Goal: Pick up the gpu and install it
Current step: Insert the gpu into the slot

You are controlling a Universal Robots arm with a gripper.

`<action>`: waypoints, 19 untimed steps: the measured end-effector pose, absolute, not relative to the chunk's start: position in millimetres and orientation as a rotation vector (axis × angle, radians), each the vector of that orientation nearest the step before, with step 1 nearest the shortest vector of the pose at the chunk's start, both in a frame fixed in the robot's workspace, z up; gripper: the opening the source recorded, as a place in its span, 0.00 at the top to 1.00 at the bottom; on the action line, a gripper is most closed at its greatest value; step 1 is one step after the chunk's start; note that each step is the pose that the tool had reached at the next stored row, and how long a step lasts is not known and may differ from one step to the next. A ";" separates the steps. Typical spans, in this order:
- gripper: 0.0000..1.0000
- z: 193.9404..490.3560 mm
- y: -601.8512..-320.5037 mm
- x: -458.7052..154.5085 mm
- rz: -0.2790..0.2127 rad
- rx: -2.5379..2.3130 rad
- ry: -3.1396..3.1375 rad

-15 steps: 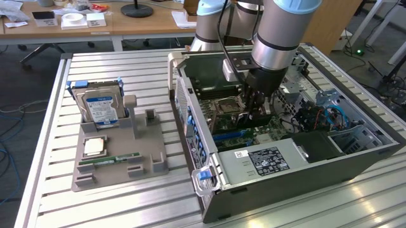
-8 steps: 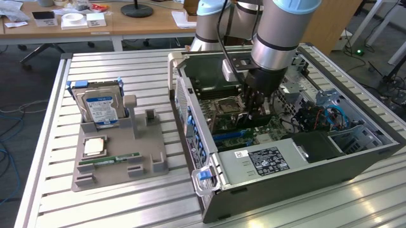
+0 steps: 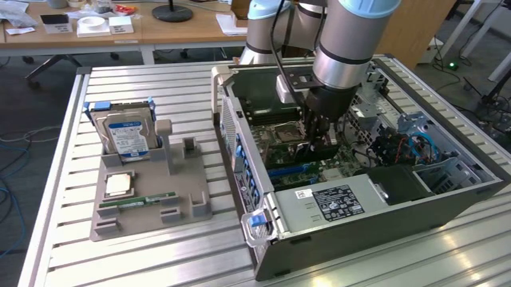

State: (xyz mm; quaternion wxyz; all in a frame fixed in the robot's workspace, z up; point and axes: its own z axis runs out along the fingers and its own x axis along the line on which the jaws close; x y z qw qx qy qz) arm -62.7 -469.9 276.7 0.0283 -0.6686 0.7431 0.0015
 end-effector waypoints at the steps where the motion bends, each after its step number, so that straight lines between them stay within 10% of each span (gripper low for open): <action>1: 0.73 276.7 -469.9 -62.7 0.004 -2.063 2.293; 19: 0.73 272.5 -469.9 -63.1 0.004 -2.063 2.293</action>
